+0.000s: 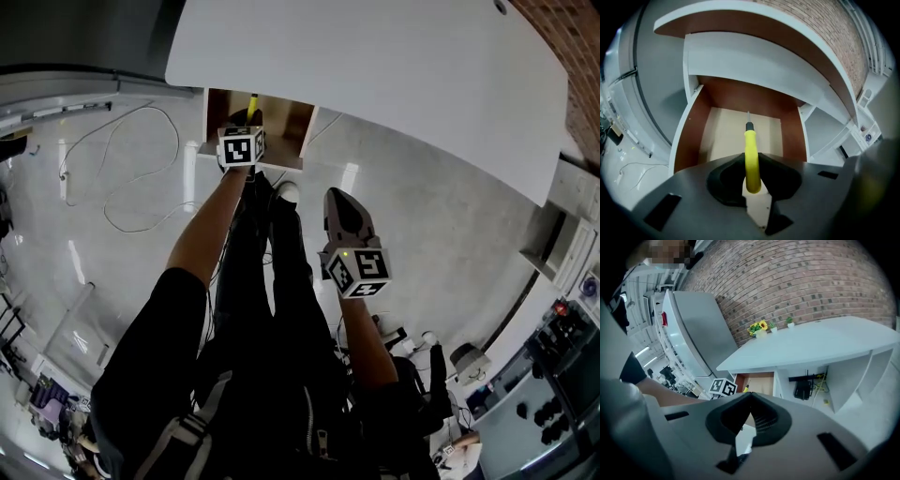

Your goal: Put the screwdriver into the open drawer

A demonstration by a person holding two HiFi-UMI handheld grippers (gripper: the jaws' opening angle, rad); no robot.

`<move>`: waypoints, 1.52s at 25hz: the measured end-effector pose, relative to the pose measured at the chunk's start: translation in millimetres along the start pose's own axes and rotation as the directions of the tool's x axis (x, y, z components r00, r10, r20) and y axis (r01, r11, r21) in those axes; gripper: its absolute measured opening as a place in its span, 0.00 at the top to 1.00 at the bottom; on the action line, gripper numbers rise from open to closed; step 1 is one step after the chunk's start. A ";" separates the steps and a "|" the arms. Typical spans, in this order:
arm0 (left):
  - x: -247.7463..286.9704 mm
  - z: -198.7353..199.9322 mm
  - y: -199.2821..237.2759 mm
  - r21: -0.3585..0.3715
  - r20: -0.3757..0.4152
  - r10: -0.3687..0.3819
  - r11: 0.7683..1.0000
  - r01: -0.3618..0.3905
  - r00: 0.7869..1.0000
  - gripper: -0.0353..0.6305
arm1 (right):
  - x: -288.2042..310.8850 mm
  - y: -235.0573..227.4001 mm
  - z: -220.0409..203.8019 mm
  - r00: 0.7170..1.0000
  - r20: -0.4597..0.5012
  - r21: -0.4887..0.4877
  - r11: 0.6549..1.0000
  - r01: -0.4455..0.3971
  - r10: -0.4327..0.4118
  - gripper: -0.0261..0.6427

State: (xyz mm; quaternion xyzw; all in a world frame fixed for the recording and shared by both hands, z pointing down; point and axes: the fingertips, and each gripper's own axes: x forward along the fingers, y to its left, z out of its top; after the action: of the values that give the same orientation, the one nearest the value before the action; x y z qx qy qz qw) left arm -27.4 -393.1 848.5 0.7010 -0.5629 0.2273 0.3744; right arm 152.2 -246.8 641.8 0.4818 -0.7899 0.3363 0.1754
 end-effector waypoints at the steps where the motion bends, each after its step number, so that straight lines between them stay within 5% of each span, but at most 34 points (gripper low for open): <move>1: 9.0 -0.9 1.2 -0.009 -0.003 0.002 1.000 -0.002 1.000 0.81 | -1.1 -2.4 -4.0 1.000 -0.004 0.005 1.000 0.007 -0.006 0.95; 11: 69.7 -16.2 23.5 -0.028 -0.085 0.068 0.997 -0.070 0.994 0.81 | -9.8 -23.1 -35.0 0.997 -0.037 0.050 0.997 0.064 -0.063 0.95; 26: 88.9 -57.6 27.0 0.004 -0.252 0.059 0.998 -0.060 0.966 0.81 | -6.4 -23.7 -48.8 0.995 -0.062 0.089 0.993 0.080 -0.074 0.95; 38: 44.4 -39.3 13.6 -0.051 -0.192 0.022 0.998 -0.033 0.981 0.81 | -8.7 -17.7 -27.0 0.998 -0.036 0.091 0.994 0.060 -0.057 0.95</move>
State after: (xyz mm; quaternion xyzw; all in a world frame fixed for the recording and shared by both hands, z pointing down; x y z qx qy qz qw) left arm -24.7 -391.0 909.2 0.6578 -0.5399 0.2835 0.4420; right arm 170.6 -227.8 662.2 0.5067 -0.7561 0.3750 0.1759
